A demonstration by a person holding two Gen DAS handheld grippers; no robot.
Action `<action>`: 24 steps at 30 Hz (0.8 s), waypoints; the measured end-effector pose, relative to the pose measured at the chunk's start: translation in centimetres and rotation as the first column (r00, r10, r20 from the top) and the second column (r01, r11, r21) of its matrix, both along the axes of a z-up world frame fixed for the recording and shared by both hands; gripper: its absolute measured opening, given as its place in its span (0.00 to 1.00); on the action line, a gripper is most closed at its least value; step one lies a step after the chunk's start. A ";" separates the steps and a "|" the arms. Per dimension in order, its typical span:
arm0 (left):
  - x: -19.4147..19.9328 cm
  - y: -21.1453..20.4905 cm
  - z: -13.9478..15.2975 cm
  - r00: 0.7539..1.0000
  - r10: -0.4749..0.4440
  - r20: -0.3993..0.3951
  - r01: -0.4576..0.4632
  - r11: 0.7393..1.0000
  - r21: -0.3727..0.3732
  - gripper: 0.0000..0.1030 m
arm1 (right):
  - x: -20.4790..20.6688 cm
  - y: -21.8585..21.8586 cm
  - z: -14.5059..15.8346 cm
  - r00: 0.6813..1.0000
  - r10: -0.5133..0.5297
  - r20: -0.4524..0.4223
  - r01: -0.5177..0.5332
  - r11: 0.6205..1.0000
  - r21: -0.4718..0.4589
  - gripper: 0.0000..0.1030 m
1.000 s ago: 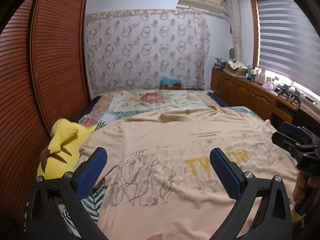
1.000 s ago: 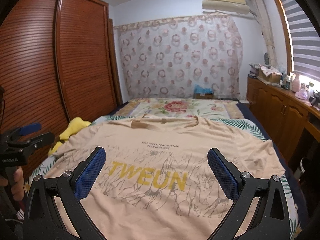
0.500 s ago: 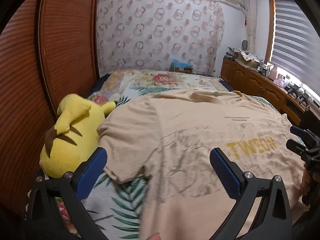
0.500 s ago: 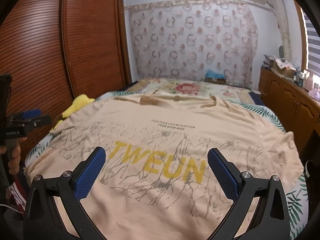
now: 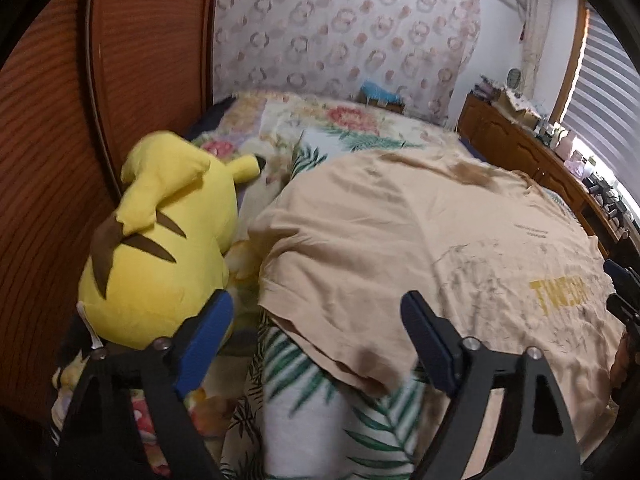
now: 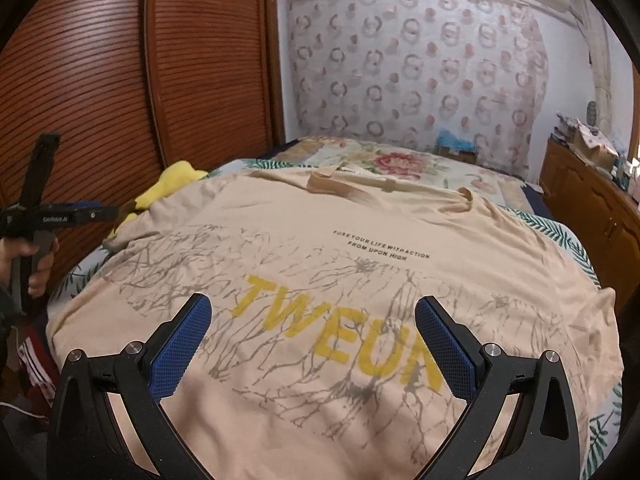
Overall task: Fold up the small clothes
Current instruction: 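Lower the left gripper to the shirt's side edge and close on it, then lift the side edge with the left gripper, fold it over the shirt body, release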
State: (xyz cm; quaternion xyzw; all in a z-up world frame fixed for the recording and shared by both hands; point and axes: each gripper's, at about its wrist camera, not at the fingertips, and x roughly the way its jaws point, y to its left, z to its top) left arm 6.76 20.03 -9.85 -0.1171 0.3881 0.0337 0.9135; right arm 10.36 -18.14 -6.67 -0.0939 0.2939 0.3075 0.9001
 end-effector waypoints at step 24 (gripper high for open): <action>0.7 -1.2 2.5 0.994 -0.079 0.078 0.070 0.991 0.112 0.01 | 0.1 0.4 -0.7 0.999 0.027 -0.042 -0.027 1.000 0.009 1.00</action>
